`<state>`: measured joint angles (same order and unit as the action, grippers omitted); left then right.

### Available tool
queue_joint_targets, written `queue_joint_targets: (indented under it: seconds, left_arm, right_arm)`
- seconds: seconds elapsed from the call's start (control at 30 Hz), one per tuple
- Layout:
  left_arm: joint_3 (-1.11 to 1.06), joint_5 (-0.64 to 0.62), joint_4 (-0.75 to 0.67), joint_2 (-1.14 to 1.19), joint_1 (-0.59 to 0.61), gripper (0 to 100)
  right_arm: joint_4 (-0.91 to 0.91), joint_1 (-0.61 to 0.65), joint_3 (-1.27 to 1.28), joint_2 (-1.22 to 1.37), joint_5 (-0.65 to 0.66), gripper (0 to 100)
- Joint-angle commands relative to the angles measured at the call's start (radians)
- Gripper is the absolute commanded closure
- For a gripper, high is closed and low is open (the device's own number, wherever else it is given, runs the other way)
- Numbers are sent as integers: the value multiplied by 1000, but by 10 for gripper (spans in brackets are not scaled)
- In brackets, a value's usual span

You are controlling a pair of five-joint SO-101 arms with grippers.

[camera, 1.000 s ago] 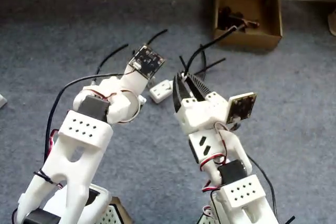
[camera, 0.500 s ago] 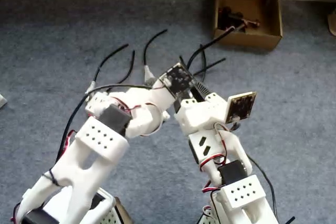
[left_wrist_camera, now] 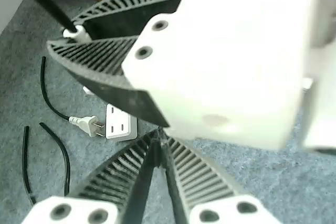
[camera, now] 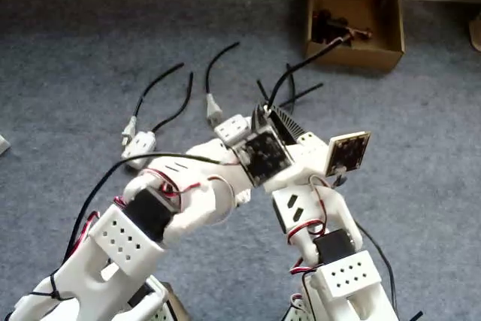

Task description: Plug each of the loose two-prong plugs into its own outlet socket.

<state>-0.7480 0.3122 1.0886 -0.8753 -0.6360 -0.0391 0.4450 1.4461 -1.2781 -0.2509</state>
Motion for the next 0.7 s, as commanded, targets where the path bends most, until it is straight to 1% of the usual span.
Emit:
queue_joint_targets:
  seconds: [0.0,0.1,0.2,0.33,0.43,0.67]
  left_arm:
    - [1,8,3,-30,-22,995]
    - [-16,46,3,-30,-21,995]
    - [-35,48,-23,-31,-19,995]
    - [-73,48,-95,-33,30,995]
    - [-91,44,-137,-36,45,995]
    - [-94,43,-183,-36,62,995]
  right_arm:
    - [1,36,-12,-25,-6,992]
    - [1,41,-12,-27,-9,992]
    - [1,42,-30,-27,-9,992]
    - [2,74,-33,-27,-9,992]
    - [2,74,-33,-27,-9,992]
    - [10,73,-33,-61,-9,992]
